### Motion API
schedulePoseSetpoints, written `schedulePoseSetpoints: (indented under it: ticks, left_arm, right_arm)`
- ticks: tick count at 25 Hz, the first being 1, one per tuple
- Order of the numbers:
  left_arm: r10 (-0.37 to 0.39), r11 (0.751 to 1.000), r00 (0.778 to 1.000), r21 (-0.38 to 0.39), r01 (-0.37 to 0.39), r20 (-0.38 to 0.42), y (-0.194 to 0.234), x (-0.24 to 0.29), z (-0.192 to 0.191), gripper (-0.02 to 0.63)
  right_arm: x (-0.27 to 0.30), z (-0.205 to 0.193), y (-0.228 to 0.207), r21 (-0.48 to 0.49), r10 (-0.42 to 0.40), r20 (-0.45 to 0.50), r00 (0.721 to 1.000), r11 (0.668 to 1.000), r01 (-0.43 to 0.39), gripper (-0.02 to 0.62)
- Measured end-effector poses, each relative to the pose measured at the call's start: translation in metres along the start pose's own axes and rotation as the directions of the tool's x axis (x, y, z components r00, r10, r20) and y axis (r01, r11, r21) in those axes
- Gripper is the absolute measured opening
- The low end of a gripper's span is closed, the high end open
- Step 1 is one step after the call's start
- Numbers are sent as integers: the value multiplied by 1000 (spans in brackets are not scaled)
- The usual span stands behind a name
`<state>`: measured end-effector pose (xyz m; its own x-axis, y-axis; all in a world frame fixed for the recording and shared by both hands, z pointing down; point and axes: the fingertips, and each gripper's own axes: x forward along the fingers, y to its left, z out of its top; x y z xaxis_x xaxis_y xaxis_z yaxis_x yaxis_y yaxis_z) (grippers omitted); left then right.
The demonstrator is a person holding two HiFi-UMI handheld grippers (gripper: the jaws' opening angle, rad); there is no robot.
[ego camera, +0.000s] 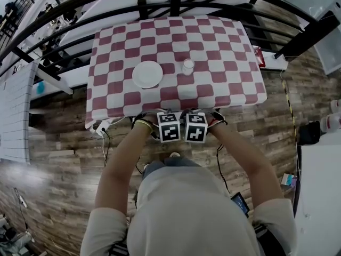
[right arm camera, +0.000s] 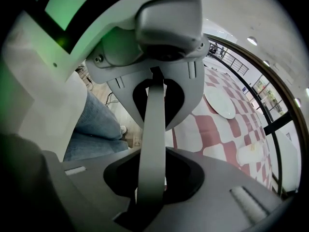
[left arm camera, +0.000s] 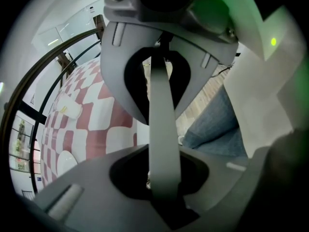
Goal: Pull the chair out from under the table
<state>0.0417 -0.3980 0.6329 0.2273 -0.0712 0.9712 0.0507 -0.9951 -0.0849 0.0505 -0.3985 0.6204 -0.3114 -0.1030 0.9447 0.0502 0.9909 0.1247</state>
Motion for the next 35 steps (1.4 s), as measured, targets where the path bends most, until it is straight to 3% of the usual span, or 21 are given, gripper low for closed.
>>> schedulePoseSetpoints:
  ticks: [27, 31, 35]
  left_arm:
    - [1, 1000, 1000, 1, -1, 3, -1, 0, 0, 75]
    - [3, 1000, 1000, 2, -3, 7, -5, -1, 0, 75]
    - [4, 1000, 1000, 3, -4, 6, -9, -1, 0, 75]
  right_arm:
    - [1, 0, 1, 29, 28, -6, 1000, 999, -28, 74]
    - [25, -13, -9, 14, -33, 4, 999, 999, 33, 74]
    - [4, -3, 8, 41, 46, -2, 999, 998, -46, 74]
